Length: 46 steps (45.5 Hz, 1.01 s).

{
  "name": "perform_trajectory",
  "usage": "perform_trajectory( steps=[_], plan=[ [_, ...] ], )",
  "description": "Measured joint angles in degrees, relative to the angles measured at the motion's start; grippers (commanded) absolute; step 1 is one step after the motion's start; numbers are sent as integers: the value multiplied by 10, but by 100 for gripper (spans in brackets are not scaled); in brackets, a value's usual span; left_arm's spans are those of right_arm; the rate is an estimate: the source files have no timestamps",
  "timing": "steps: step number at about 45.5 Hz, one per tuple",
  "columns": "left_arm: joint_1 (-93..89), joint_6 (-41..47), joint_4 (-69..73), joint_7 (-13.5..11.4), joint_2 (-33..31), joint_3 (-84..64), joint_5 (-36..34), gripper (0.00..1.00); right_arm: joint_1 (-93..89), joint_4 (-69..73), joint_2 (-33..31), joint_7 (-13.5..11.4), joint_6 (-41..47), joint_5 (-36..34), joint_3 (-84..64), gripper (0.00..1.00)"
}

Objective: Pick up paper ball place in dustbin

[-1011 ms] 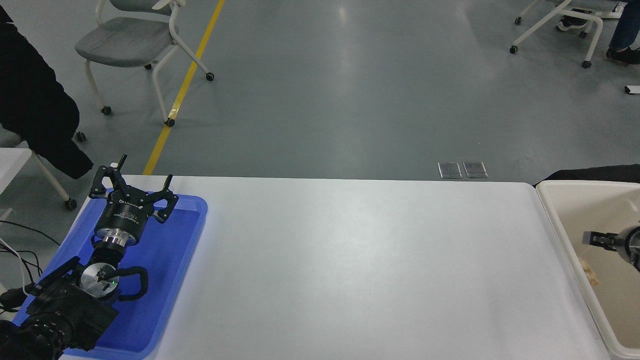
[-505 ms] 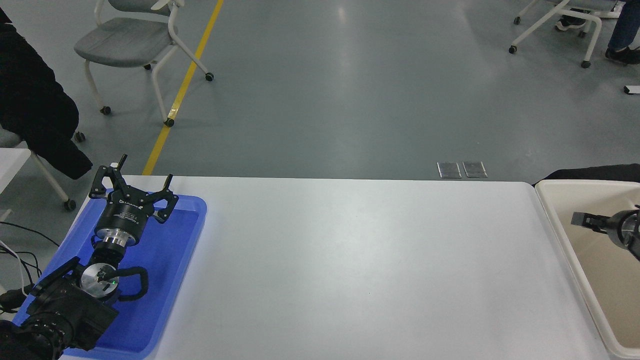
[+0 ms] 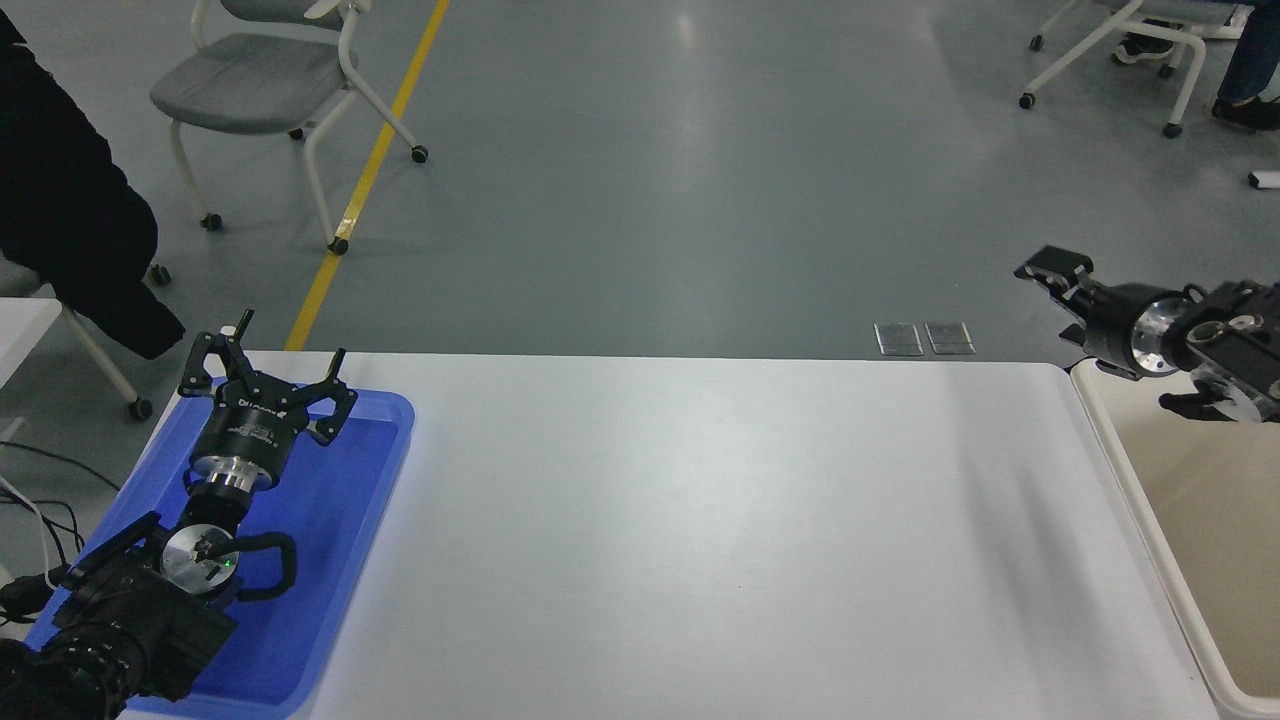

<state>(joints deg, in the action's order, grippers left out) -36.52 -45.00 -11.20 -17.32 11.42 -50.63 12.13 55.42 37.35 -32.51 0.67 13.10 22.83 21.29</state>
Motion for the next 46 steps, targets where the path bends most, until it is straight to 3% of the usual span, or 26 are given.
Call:
perform_trajectory(
  steps=[13, 35, 46],
  plan=[
    [0, 0, 0, 0, 0, 0, 0, 100, -29, 45, 33, 3, 0, -196, 84, 100],
    [0, 0, 0, 0, 0, 0, 0, 100, -77, -74, 141, 4, 31, -306, 203, 100],
    [0, 0, 0, 0, -1, 0, 0, 100, -110, -112, 163, 15, 66, -346, 231, 100]
  ],
)
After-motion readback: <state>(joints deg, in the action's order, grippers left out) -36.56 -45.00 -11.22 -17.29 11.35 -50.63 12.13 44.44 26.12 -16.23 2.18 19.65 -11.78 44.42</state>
